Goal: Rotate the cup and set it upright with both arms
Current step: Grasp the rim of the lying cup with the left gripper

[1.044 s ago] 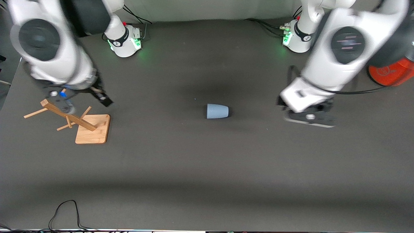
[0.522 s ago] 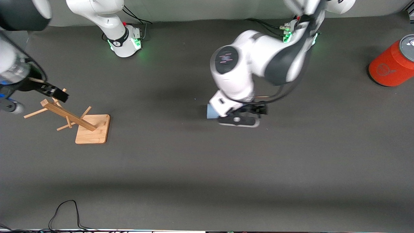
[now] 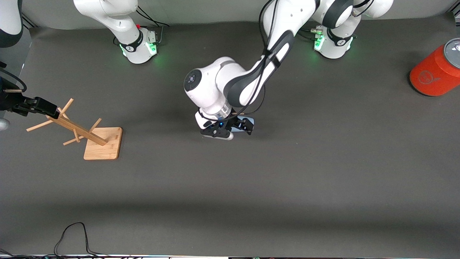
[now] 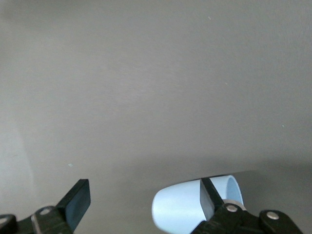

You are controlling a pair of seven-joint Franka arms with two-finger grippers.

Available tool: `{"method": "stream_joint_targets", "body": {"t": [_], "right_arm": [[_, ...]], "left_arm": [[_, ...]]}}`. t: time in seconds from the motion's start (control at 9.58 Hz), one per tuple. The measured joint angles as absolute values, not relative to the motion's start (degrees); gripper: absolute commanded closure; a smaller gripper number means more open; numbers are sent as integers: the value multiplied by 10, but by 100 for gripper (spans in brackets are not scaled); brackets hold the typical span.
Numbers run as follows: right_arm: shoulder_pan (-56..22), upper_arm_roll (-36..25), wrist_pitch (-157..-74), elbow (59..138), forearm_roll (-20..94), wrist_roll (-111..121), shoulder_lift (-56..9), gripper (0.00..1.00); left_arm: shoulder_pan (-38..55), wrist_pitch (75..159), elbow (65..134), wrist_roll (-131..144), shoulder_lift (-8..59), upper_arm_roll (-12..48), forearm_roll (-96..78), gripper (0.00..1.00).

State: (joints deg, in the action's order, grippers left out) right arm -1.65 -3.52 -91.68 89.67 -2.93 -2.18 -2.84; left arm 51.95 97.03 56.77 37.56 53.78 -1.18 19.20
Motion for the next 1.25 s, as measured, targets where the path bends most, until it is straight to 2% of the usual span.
{"method": "stream_joint_targets", "body": {"t": [0.52,0.73,0.84,0.94,1.15,1.25], "right_arm": [[-18,-33,-946,907,-13,21,-29,0],[-18,-35,-946,907,-13,22,-29,0],[-18,-35,-946,907,-13,22,-28,0],[-18,-35,-946,907,-13,23,-28,0],[-17,-35,-946,907,-13,23,-28,0],[-17,-35,-946,907,-13,23,-28,0]], "left_arm": [[535,993,562,334,584,-12,192,1],[540,989,563,322,587,-12,192,7],[545,987,565,325,589,-11,192,24],[551,986,565,333,592,-11,192,49],[554,985,566,344,595,-11,192,90],[555,985,567,344,595,-11,192,100]]}}
